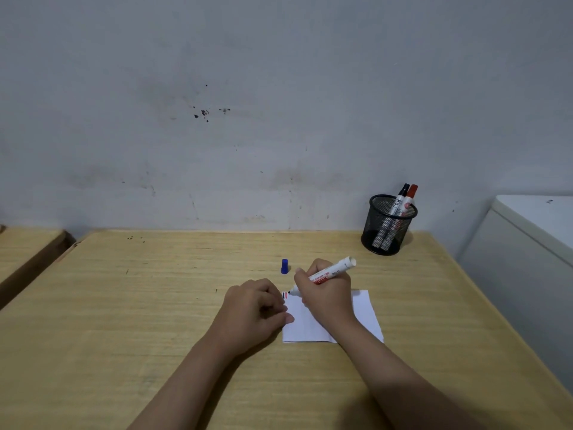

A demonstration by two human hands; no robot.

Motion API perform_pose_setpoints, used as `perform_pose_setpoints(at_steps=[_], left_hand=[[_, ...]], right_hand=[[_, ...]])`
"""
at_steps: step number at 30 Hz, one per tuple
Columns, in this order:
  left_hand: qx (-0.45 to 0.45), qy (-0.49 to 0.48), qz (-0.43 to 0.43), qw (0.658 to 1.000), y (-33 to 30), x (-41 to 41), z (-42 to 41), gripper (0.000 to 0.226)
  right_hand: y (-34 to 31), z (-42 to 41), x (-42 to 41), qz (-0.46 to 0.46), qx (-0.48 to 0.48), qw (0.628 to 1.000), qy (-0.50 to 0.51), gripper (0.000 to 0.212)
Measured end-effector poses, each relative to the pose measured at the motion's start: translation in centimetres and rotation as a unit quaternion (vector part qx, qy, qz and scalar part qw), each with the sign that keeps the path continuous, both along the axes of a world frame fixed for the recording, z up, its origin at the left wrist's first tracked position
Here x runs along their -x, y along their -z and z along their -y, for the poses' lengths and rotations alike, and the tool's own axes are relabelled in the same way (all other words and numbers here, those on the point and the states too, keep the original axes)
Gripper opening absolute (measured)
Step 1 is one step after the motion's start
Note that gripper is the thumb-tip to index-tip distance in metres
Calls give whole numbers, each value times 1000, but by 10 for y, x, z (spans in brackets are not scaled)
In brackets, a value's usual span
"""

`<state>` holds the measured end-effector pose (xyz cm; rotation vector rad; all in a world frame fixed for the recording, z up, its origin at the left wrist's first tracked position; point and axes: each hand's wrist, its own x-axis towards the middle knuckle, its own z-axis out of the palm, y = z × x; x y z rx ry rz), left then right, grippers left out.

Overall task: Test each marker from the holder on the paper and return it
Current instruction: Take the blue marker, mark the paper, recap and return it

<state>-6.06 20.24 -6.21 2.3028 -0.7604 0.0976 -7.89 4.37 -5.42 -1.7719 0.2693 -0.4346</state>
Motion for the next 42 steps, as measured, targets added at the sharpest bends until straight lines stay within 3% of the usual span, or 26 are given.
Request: perform_pose_setpoints(at_steps=[4,20,27,31,35,38,40,42], left_hand=[[-2,-2,-5,1000,11,1,-2,36],[-5,7,18,1000,7,-5,0,30],[-3,8,8,1000,7,-6,0,25],[23,-17,-24,999,-3,-11,10,23],[76,-79,-22,994,-12,-28,28,5],[24,-79,-29,996,-14,-44,38,27],[-27,-77,-26,996,-15,-52,44,20],[-13,-90,-43,995,-18,-53,47,10]], right_hand=[[9,-2,0,-18,14,1000,-6,34],[5,1,-6,-43,32,998,-24,33],[3,4,-2,29,-77,995,58,29],[-13,11,3,81,-131,987,41,19],[-31,22,11,115,-166,979,9,7],[-36,29,23,106,-155,982,-19,4],[-40,34,33,104,-148,983,-24,3],[-45,41,45,115,-151,981,-26,2]])
